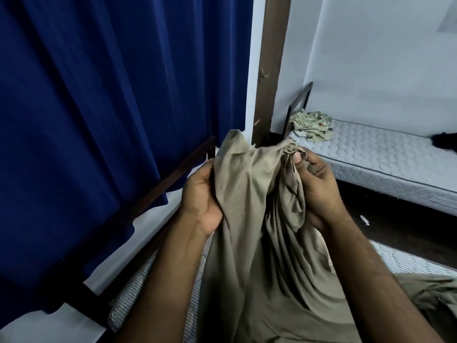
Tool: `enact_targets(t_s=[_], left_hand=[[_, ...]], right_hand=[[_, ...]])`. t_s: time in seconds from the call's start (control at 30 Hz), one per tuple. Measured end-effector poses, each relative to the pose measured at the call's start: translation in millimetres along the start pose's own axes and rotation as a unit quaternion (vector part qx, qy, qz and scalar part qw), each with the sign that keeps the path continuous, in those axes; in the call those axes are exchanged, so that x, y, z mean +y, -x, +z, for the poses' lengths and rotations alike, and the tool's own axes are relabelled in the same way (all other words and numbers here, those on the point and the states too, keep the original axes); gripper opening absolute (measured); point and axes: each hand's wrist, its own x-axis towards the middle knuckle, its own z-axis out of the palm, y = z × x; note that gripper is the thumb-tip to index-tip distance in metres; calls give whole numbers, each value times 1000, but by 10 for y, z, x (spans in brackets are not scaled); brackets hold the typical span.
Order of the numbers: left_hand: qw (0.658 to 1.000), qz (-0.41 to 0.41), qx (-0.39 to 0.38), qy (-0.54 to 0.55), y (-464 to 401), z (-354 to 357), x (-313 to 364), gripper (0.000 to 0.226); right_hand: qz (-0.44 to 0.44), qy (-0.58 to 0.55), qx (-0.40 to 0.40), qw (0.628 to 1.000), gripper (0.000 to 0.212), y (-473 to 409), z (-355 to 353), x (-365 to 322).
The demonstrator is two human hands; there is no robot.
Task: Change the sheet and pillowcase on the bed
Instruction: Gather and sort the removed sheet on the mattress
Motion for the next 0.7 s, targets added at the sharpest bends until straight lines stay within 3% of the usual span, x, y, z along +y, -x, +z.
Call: enact_targets(t_s=[0.13, 0.27, 0.33, 0.4, 0.5, 0.57, 0.63, 0.7], left_hand=[[996, -62, -52, 28, 79, 96, -37, 38], [997, -30, -59, -33, 21, 163, -91, 55], [997, 6, -54, -61, -23, 153, -130, 52], [992, 87, 1, -94, -16, 141, -165, 19], [978, 178, 55, -95, 4, 89, -134, 22], [971, 209, 96, -73, -45, 6, -100, 18], [975, 193, 108, -24, -126, -4, -55, 16], [984, 160, 78, 30, -174, 43, -67, 17]], right_hand=[[25, 22, -105, 994, 27, 61, 41, 48], [26, 136, -193, 971, 28, 103, 80, 40], [7, 182, -169, 969, 23, 94, 86, 42], [-4, 186, -89, 979, 10, 45, 67, 69], [-41, 146, 42, 988, 12, -38, -17, 80], [-49, 81, 76, 993, 18, -54, -54, 58], [-28, 51, 37, 998, 14, -21, -26, 45], [-9, 85, -83, 993, 11, 51, 45, 60]])
